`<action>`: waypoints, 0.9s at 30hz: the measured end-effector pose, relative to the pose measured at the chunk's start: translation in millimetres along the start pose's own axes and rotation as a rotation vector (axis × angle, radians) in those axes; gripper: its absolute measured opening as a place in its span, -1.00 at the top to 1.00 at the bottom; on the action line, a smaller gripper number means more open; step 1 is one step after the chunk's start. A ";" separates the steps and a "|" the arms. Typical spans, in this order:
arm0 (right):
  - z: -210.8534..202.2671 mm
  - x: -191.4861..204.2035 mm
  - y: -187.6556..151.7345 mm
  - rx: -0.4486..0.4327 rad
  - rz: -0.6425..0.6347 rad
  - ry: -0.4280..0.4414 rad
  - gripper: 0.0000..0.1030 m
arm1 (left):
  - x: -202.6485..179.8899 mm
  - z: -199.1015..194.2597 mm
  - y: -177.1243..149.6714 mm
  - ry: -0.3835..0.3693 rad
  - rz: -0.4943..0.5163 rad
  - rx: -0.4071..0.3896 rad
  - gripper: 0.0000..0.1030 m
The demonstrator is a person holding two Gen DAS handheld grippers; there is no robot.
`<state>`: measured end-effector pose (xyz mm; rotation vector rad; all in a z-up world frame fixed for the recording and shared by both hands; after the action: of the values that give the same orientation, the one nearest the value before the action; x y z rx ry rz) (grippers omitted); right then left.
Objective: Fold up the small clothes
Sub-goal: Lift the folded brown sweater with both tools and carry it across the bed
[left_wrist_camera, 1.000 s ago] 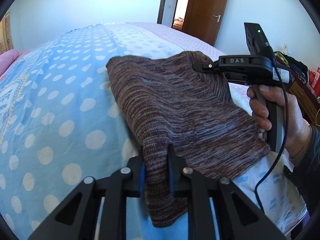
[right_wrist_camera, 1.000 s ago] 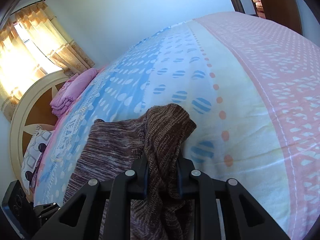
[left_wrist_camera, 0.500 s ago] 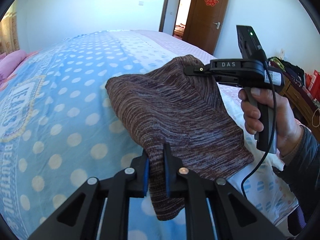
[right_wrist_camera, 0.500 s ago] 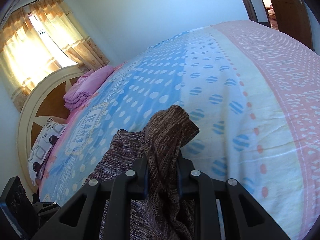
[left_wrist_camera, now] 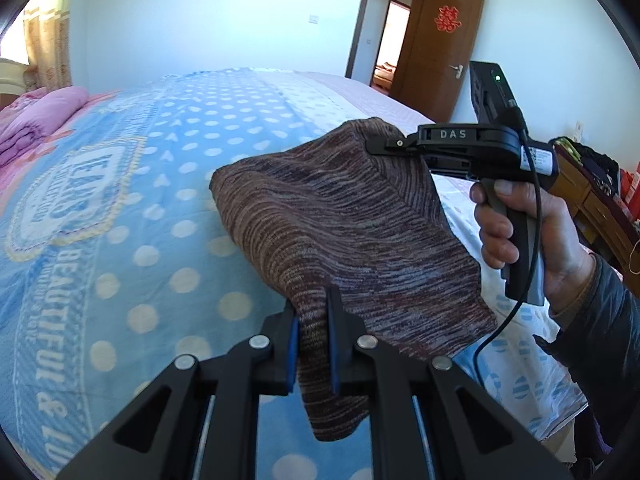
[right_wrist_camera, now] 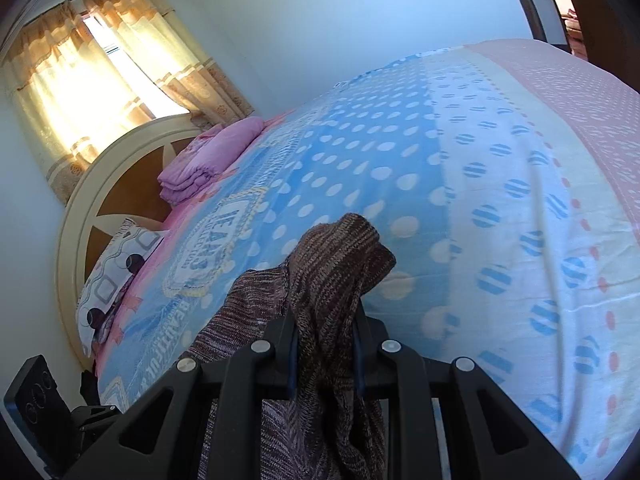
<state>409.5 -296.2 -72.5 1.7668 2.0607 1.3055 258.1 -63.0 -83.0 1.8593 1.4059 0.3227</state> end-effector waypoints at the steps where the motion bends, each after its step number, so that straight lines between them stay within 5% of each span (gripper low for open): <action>1: 1.5 5.3 -0.2 0.001 -0.004 0.006 0.60 | -0.1 -1.3 0.3 0.003 -0.002 -0.006 0.76; 27: 53.4 137.5 -9.8 0.069 -0.119 0.140 0.60 | 54.3 -50.0 -24.7 0.126 -0.087 -0.069 0.76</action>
<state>391.8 -150.5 -54.5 1.5918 2.2727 1.3756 229.8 9.4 -79.5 1.7419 1.5359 0.4452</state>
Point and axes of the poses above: each gripper's, at about its wrist camera, not at the fingertips, and z roughly the way its jaws point, x to its left, y to its top, the point moved 3 cm from there along z, roughly the way its jaws point, and after that the axes turned 7 degrees about -y, right-handed, at the moved point
